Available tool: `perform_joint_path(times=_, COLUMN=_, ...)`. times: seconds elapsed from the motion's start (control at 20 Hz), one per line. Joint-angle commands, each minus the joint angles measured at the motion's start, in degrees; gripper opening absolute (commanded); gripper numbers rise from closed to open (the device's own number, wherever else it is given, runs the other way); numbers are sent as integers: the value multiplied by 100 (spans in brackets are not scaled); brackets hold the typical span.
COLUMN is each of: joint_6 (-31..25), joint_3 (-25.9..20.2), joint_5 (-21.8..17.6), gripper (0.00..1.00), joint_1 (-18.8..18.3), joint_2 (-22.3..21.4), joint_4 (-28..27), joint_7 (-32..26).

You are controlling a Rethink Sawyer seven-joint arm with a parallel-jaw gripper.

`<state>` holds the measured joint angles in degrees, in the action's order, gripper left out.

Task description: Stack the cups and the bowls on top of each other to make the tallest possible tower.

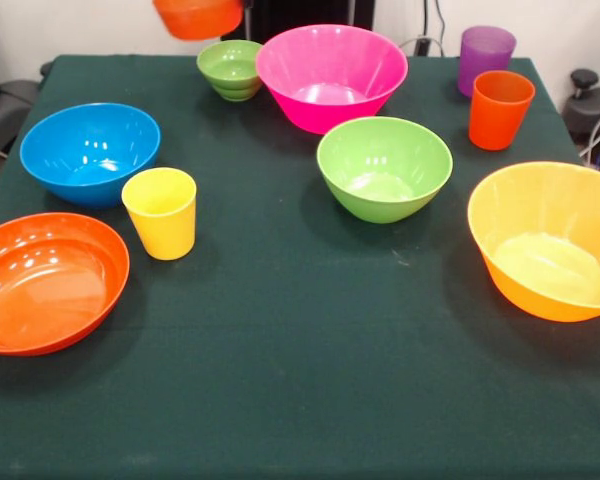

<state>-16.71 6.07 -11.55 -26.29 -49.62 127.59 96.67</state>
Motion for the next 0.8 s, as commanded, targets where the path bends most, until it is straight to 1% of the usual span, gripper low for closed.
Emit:
perform_joint_path(times=0.05, joint_6=212, joint_3=-45, joint_5=48, gripper=0, joint_1=85, joint_2=-312, joint_4=1328, joint_7=1086)
perform_joint_path(times=0.15, joint_6=386, joint_3=52, joint_5=-44, gripper=0, joint_1=65, joint_2=-343, joint_4=1532, joint_7=1101)
perform_joint_path(times=0.45, joint_6=1000, joint_3=154, joint_5=-200, gripper=0, joint_1=-36, joint_2=-130, joint_4=1941, joint_7=1199)
perform_joint_path(times=0.55, joint_6=1278, joint_3=185, joint_5=-281, gripper=0, joint_1=-111, joint_2=194, joint_4=1908, joint_7=1212)
perform_joint_path(times=0.6, joint_6=1352, joint_3=238, joint_5=-328, gripper=0, joint_1=-102, joint_2=264, joint_4=1915, joint_7=1223)
perform_joint_path(times=0.8, joint_6=2024, joint_3=556, joint_5=-685, gripper=0, joint_1=-86, joint_2=732, joint_4=2011, joint_7=1361)
